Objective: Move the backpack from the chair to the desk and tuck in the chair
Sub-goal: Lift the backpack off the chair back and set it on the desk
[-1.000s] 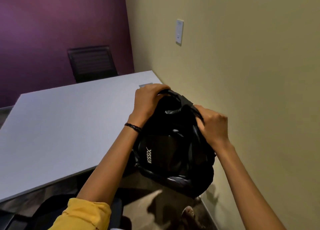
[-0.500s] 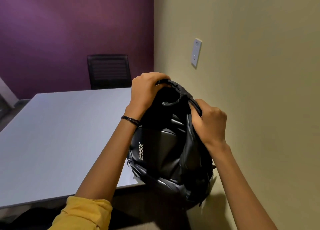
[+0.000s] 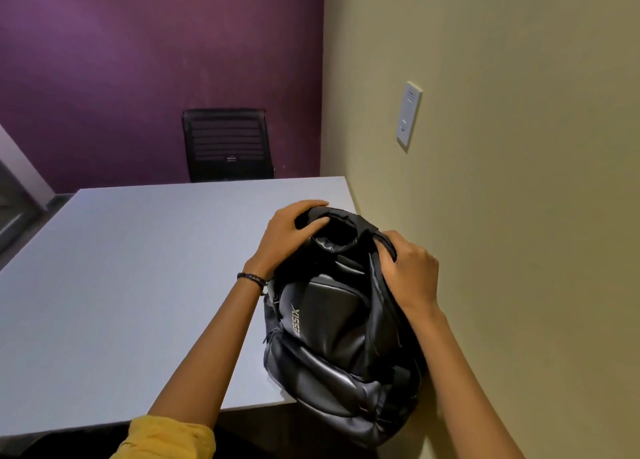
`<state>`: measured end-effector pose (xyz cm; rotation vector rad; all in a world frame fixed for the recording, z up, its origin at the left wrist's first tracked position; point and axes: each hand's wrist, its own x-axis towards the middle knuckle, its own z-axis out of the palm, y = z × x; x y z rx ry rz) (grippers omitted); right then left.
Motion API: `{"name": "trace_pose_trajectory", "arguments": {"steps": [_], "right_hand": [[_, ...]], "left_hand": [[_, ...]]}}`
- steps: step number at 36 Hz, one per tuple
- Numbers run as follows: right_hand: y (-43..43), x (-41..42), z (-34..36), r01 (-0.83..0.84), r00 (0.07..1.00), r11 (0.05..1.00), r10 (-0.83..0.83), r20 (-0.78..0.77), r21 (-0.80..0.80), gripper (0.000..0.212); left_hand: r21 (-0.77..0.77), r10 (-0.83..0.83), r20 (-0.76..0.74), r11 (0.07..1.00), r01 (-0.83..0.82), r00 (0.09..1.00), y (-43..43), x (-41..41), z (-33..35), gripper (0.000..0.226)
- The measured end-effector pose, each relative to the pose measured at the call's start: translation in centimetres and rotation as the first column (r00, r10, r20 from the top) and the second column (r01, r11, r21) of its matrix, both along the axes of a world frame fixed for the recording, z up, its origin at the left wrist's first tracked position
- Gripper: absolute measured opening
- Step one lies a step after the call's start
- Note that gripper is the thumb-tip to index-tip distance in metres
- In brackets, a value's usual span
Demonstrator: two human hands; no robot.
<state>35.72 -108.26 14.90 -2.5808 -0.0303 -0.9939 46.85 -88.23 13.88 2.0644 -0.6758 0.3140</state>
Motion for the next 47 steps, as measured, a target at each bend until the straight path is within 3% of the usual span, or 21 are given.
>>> {"name": "trace_pose_trajectory", "arguments": {"steps": [6, 11, 16, 27, 31, 34, 38, 47], "right_hand": [[-0.8, 2.5, -1.8, 0.038, 0.998, 0.983, -0.028, -0.057, 0.182, 0.012], [-0.6, 3.5, -2.4, -0.088, 0.979, 0.885, 0.161, -0.123, 0.458, 0.046], [0.1, 4.1, -2.3, -0.194, 0.933, 0.879, 0.302, -0.194, 0.436, 0.063], [0.4, 4.8, -1.9, -0.176, 0.955, 0.864, 0.266, -0.131, 0.472, 0.052], [-0.3, 5.4, -1.8, -0.138, 0.967, 0.860, 0.224, -0.119, 0.492, 0.052], [-0.7, 5.8, -1.7, -0.105, 0.978, 0.869, 0.178, -0.108, 0.484, 0.051], [-1.4, 6.1, -1.7, -0.063, 0.992, 0.876, 0.110, -0.070, 0.478, 0.048], [-2.5, 5.6, -2.9, 0.061, 0.995, 0.849, -0.091, 0.031, 0.524, 0.046]], "left_hand": [[-0.131, 0.005, -0.191, 0.991, -0.030, 0.982, 1.5, 1.9, -4.1, 0.031], [-0.280, 0.020, -0.401, 0.949, -0.143, 0.916, 1.8, 2.4, -6.1, 0.028], [-0.380, 0.026, -0.478, 0.895, -0.233, 0.878, 2.0, 3.0, -7.8, 0.027], [-0.405, 0.210, -0.366, 0.841, -0.358, 0.907, 1.1, 5.9, -8.5, 0.025], [-0.398, 0.191, -0.311, 0.863, -0.310, 0.931, 0.3, 7.5, -7.5, 0.024], [-0.366, 0.183, -0.218, 0.895, -0.254, 0.959, -0.5, 9.0, -6.4, 0.042], [-0.341, 0.147, -0.160, 0.919, -0.195, 0.976, -2.3, 11.3, -5.3, 0.045], [-0.249, 0.000, -0.080, 0.968, -0.020, 0.997, -8.5, 15.9, -3.2, 0.028]]}}
